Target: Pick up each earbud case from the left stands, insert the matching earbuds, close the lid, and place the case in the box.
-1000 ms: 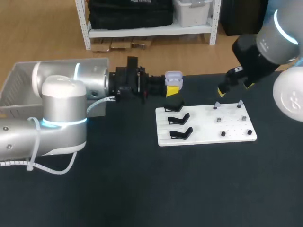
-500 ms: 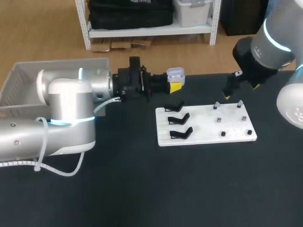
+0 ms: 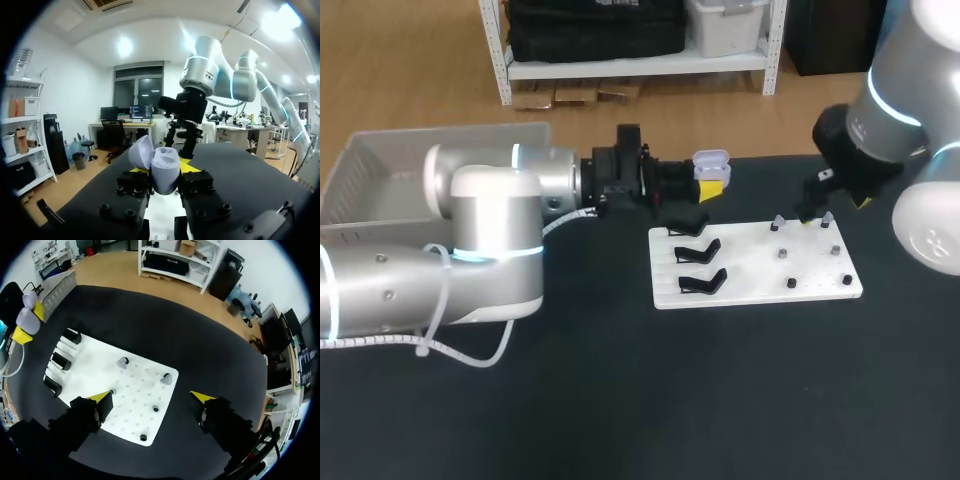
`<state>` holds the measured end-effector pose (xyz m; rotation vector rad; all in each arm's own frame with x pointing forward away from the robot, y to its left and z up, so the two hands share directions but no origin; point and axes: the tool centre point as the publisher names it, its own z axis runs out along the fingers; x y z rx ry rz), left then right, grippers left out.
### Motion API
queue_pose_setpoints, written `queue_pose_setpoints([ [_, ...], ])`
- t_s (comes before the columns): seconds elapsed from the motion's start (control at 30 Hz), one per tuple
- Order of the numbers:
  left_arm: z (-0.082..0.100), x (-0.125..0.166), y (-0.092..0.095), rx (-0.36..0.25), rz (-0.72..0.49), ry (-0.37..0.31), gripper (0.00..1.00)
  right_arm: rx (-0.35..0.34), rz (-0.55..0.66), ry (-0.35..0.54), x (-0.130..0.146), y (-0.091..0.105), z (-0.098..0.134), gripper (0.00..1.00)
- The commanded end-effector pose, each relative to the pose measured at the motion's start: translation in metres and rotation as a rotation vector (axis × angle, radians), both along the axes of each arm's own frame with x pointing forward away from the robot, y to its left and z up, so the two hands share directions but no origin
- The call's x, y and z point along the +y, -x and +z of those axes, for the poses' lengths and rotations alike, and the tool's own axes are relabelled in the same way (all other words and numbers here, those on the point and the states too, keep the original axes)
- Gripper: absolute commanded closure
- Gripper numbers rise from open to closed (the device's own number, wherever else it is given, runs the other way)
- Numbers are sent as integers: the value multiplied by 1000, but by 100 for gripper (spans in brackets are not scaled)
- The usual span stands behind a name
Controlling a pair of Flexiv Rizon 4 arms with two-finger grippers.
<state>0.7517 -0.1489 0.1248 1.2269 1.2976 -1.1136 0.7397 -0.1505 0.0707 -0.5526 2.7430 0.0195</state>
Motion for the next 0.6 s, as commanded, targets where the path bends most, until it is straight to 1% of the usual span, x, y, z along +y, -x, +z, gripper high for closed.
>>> queue_pose_setpoints([
  [0.03,1,-2,-6,-4,-32,-8,100,24,6,12,0,-12,-8,0],
  [0.23,2,-3,-6,-5,-36,-10,100,50,-10,25,-6,-16,-18,0],
  [0.27,2,-3,-6,-5,-36,-10,100,54,-12,28,-7,-17,-19,1],
  [0.33,2,-3,-6,-5,-36,-10,100,59,-18,38,-9,-19,-22,6],
  [0.4,2,-3,-6,-5,-36,-10,100,58,-29,52,-11,-22,-25,16],
  [0.47,2,-3,-6,-5,-36,-10,100,52,-46,57,-12,-23,-27,23],
  [0.53,2,-3,-6,-5,-36,-10,100,47,-57,71,-13,-24,-28,40],
  [0.6,2,-3,-6,-5,-36,-10,100,50,-58,76,-13,-24,-30,44],
])
